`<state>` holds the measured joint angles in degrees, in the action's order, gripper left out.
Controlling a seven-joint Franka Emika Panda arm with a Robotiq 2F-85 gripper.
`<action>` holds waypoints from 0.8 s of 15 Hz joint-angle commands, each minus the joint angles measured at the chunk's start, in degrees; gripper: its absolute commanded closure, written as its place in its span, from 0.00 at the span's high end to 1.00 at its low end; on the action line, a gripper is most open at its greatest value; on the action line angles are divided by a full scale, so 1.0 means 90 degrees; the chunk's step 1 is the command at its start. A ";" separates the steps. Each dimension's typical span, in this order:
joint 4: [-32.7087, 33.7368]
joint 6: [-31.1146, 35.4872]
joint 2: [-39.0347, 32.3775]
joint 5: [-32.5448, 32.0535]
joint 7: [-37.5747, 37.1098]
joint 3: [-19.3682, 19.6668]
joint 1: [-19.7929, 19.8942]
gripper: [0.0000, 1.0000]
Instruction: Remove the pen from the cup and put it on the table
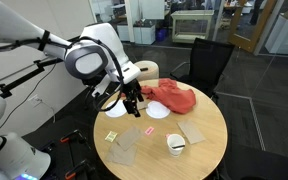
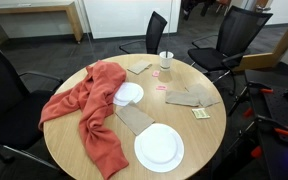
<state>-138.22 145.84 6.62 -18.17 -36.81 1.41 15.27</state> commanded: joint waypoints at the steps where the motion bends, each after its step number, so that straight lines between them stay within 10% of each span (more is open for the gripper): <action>1: 0.0075 0.0076 -0.0107 -0.0330 -0.0330 0.0213 -0.0149 1.00; 12: 0.0515 0.0330 -0.0820 -0.1254 -0.2047 0.0418 -0.0124 1.00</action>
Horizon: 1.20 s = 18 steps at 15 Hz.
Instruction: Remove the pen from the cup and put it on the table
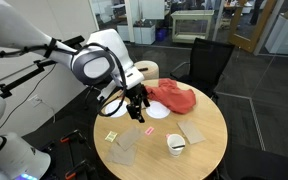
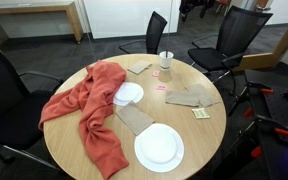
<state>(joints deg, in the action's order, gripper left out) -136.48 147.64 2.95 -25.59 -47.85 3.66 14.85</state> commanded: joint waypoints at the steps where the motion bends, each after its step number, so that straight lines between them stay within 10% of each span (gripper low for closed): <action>1: 0.0437 0.0203 -0.0581 -0.0715 -0.1325 0.0214 -0.0103 1.00; 9: 0.1490 0.0700 -0.2039 -0.2692 -0.4237 0.0952 -0.0612 1.00; 18: 0.2348 0.1383 -0.3437 -0.2636 -0.4784 0.1549 -0.0894 1.00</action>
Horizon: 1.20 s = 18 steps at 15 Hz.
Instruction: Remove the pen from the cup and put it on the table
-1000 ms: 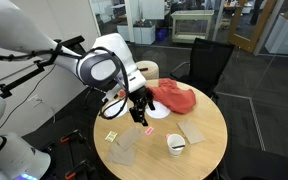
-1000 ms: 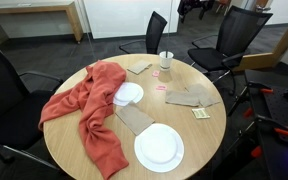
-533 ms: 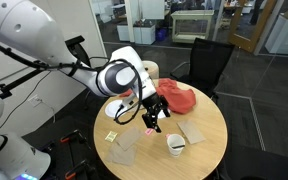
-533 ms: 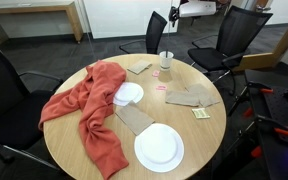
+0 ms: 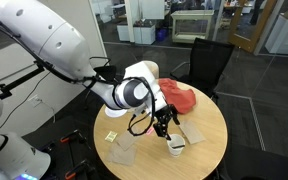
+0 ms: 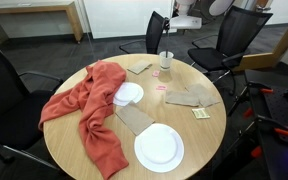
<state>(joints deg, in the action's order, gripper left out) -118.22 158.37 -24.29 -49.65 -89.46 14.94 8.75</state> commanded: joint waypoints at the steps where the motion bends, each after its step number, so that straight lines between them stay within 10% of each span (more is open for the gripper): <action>1: 0.0386 0.0205 -0.0535 0.0061 -0.0166 0.0361 -0.0270 1.00; 18: 0.0987 0.0306 -0.1416 0.0553 -0.0013 0.0780 -0.0540 1.00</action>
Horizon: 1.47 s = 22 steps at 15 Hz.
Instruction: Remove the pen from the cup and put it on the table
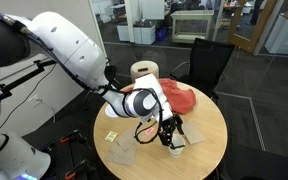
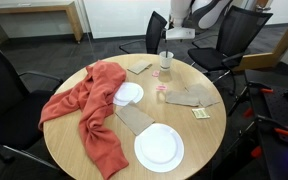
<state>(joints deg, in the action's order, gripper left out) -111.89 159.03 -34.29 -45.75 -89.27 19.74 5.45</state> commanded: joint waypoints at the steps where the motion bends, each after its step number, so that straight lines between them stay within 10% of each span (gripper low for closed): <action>1: 0.0384 0.0267 -0.0411 0.0137 -0.0065 0.0280 -0.0205 1.00; 18: 0.1364 0.0375 -0.1765 0.1917 0.0636 0.0781 -0.0663 1.00; 19: 0.1384 0.0376 -0.1802 0.2063 0.0741 0.0816 -0.0702 0.75; 22: 0.1445 0.0363 -0.1902 0.2424 0.0975 0.0931 -0.0828 0.59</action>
<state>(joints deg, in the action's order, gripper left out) -100.09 161.38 -49.93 -27.14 -82.94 26.11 -0.28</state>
